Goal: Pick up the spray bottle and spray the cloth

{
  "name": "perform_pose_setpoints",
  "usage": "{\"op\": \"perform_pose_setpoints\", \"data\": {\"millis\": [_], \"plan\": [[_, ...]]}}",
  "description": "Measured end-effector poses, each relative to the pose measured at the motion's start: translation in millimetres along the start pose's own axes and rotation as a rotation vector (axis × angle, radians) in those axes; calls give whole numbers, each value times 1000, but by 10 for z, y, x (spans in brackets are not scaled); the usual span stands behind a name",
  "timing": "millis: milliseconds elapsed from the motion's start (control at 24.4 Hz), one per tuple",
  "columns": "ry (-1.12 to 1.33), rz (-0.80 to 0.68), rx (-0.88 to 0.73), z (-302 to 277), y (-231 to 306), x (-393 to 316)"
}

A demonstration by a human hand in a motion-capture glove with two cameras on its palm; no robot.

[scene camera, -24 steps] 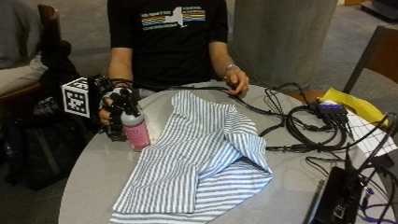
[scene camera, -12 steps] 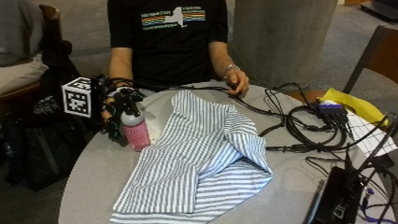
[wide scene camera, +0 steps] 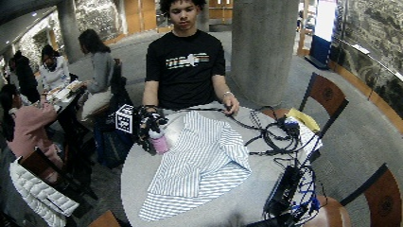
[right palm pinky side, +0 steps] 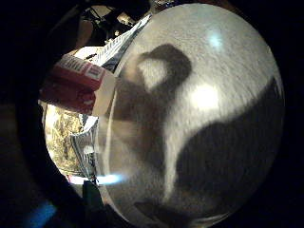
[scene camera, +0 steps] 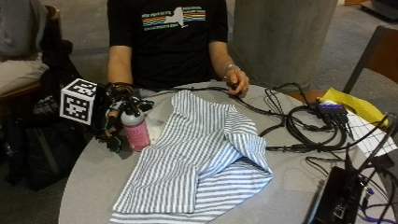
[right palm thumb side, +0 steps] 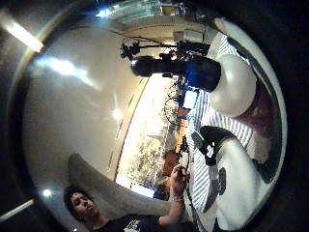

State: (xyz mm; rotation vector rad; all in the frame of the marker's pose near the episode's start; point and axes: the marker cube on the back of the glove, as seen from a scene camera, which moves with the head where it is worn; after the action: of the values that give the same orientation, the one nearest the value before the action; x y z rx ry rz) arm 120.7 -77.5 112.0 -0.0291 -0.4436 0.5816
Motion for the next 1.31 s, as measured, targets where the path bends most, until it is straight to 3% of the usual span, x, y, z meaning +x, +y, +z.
{"op": "perform_pose_setpoints", "data": {"millis": [861,1312], "plan": [[59,31,-31,216,-417,28],[-88,-45,-4,190,-404,2]]}}
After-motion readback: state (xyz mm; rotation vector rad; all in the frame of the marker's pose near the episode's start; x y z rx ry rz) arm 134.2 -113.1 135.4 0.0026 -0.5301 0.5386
